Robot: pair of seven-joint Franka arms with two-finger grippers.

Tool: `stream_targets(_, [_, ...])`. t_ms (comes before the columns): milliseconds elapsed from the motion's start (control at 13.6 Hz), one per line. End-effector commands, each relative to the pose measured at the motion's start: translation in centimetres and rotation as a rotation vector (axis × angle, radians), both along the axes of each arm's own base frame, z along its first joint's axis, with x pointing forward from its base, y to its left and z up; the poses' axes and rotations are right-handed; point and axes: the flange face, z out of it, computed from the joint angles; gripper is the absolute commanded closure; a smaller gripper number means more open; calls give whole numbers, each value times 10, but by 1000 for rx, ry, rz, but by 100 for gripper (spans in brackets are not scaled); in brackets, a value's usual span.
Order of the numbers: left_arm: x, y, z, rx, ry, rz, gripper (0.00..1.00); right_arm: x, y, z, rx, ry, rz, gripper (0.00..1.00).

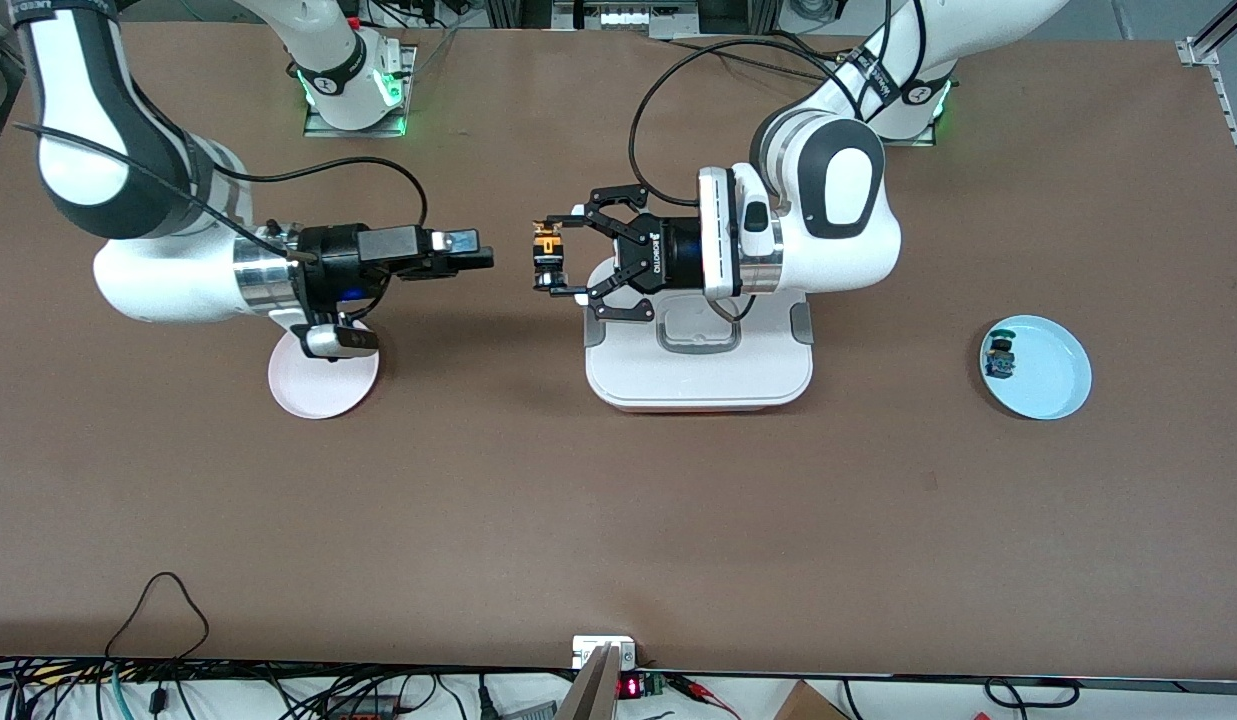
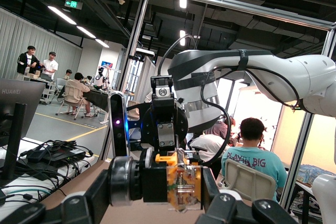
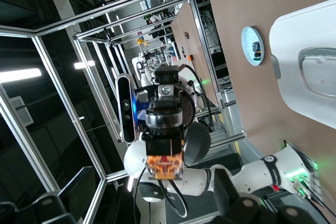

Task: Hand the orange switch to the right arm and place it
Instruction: 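Hold the switch above the box while the right gripper reaches toward it, then close the right gripper on the orange switch beside the left gripper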

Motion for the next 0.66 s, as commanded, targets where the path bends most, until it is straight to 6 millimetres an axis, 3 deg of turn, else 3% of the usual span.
stream_targets(0, [0,-4,1,-17,-16,19,88,-2,18,2,15,-9,-25,0])
stream_targets(369, [-2,-7,-2,-18,-10,14,87,-9,47,-8,-7,-84,-13,0])
stream_targets(590, [-2,-7,-3,-17,-11,14,86,-12,54,-11,-8,-94,-3,0])
